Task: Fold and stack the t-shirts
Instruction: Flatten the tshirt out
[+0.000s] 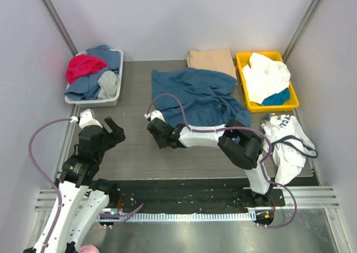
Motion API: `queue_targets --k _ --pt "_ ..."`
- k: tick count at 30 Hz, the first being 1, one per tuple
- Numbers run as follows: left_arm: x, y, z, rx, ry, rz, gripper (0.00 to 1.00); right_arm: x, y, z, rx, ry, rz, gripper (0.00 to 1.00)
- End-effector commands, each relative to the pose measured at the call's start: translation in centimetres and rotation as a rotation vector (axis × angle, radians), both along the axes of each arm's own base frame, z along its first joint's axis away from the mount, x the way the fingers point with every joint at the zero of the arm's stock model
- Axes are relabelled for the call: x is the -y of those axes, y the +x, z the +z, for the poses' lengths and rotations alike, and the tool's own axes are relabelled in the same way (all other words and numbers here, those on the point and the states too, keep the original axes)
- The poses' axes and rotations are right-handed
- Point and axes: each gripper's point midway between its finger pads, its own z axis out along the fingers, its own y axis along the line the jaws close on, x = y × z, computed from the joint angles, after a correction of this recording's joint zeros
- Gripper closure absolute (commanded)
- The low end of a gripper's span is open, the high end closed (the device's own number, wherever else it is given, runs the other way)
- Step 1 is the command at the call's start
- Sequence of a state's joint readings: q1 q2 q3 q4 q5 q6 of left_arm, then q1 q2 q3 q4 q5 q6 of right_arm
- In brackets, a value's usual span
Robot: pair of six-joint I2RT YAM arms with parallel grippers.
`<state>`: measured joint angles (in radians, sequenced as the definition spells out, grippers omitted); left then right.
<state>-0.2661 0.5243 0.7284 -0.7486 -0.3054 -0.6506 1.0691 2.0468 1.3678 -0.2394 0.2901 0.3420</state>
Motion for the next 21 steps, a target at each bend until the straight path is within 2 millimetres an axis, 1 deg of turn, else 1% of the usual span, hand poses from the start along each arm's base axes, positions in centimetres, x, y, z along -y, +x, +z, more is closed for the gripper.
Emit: queue_targets --k 1,2,3,6,7,8,9,10,11,12,13,14,15,16,17,18,19,20,21 --pt "0.0 1.1 0.7 0.033 -0.003 0.017 0.15 2.9 -1.1 -3.7 -0.068 -0.077 -0.025 0.74" --pt "0.0 1.2 0.7 0.032 -0.002 0.017 0.15 3.1 -1.2 -3.8 -0.071 -0.078 -0.029 0.77" --pt "0.0 1.3 0.7 0.034 -0.004 0.019 0.15 3.7 -1.5 -4.0 -0.077 -0.082 -0.039 0.84" --pt "0.2 2.1 0.8 0.040 -0.007 0.021 0.15 4.8 -2.0 -3.7 -0.084 -0.077 -0.052 0.93" --pt "0.4 2.6 1.3 0.064 -0.017 0.023 0.15 5.2 -2.2 -3.6 -0.090 -0.074 -0.066 0.96" --pt "0.6 3.2 1.1 0.055 -0.019 0.020 0.15 5.6 -2.6 -3.4 -0.096 -0.070 -0.073 0.99" --pt "0.8 3.7 1.3 0.063 -0.027 0.018 0.15 6.3 -3.1 -2.7 -0.100 -0.062 -0.081 0.99" --pt "1.5 4.6 1.8 0.084 -0.047 -0.002 0.15 6.9 -3.6 -2.4 -0.113 -0.054 -0.101 0.99" --pt "2.0 5.4 1.5 0.065 -0.051 -0.011 0.15 7.4 -3.9 -2.1 -0.118 -0.049 -0.112 0.99" --pt "2.5 6.2 1.3 0.057 -0.059 -0.022 0.15 8.6 -4.6 -2.3 -0.129 -0.061 -0.124 0.99" --pt "3.1 7.3 2.4 0.086 -0.078 -0.039 0.15 9.0 -5.1 -1.0 -0.133 -0.032 -0.151 0.99" --pt "3.5 8.0 2.5 0.086 -0.081 -0.046 0.15 9.6 -5.5 -0.5 -0.136 -0.027 -0.163 0.99" --pt "3.9 9.1 1.2 0.041 -0.073 -0.050 0.14 10.7 -6.1 -0.6 -0.144 -0.042 -0.176 0.99" --pt "4.2 10.2 1.6 0.059 -0.078 -0.052 0.13 11.5 -6.5 0.7 -0.139 -0.033 -0.187 0.99" --pt "4.6 11.1 2.0 0.064 -0.085 -0.060 0.13 12.1 -6.9 1.0 -0.145 -0.032 -0.211 0.99" --pt "5.0 12.2 1.0 0.037 -0.080 -0.061 0.13 12.9 -7.4 1.2 -0.139 -0.047 -0.224 0.99" --pt "5.3 13.3 1.2 0.054 -0.084 -0.063 0.13 13.9 -8.0 1.6 -0.148 -0.072 -0.233 0.99" --pt "5.5 14.2 1.6 0.063 -0.088 -0.063 0.13 14.2 -8.3 2.8 -0.143 -0.043 -0.251 0.99" --pt "5.9 15.6 0.5 0.044 -0.079 -0.064 0.13 14.6 -8.9 3.3 -0.145 -0.041 -0.254 0.99"
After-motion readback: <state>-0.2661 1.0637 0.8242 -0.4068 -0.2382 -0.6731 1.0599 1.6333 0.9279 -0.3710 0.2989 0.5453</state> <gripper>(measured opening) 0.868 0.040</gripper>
